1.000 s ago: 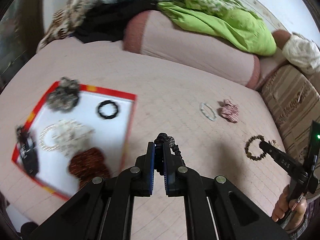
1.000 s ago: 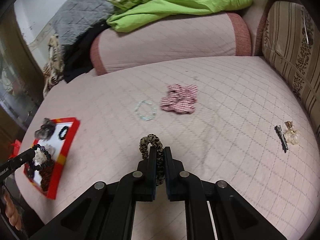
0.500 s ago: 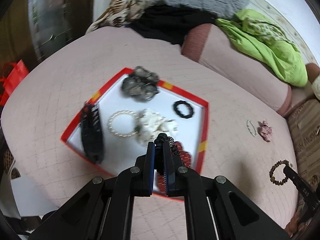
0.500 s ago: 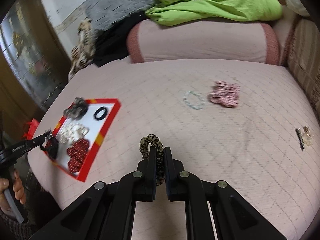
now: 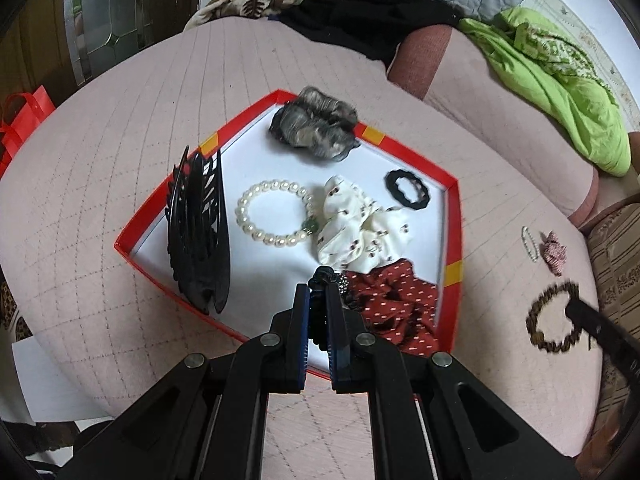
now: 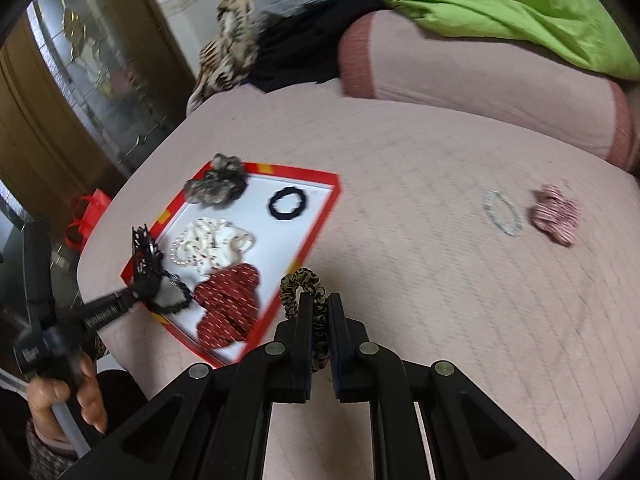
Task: Organize jewelry
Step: 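Carry the black bracelet and leopard scrunchie onto the tray and open both tools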
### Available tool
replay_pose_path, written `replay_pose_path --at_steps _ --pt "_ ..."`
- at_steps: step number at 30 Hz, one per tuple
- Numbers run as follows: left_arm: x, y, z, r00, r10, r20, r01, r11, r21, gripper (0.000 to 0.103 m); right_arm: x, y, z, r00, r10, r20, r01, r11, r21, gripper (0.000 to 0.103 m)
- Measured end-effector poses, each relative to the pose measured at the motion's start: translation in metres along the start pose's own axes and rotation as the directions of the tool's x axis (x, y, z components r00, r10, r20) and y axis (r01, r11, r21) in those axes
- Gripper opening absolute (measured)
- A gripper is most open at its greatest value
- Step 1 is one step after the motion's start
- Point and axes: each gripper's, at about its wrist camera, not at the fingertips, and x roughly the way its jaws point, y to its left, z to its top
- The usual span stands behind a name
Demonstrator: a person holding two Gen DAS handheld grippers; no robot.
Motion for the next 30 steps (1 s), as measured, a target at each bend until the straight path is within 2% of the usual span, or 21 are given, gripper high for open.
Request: replay_pose_path --at_steps 9,18,30 --pt "0.025 0.013 0.002 1.000 0.006 -0.029 -0.006 1.000 0.000 0.007 0.066 0.047 0.037 0.997 0.040 -0.062 -0.043 0.998 -0.054 0.008" --pt "0.041 0.022 0.003 0.999 0.025 -0.047 -0.024 1.000 0.010 0.007 0.131 0.059 0.049 0.990 -0.033 -0.138 0.019 0.995 -0.100 0.008" --pt "0.039 0.018 0.005 0.998 0.039 -0.040 -0.039 0.999 0.009 0.009 0.142 0.046 0.048 0.986 -0.058 -0.155 0.044 0.995 -0.090 0.012"
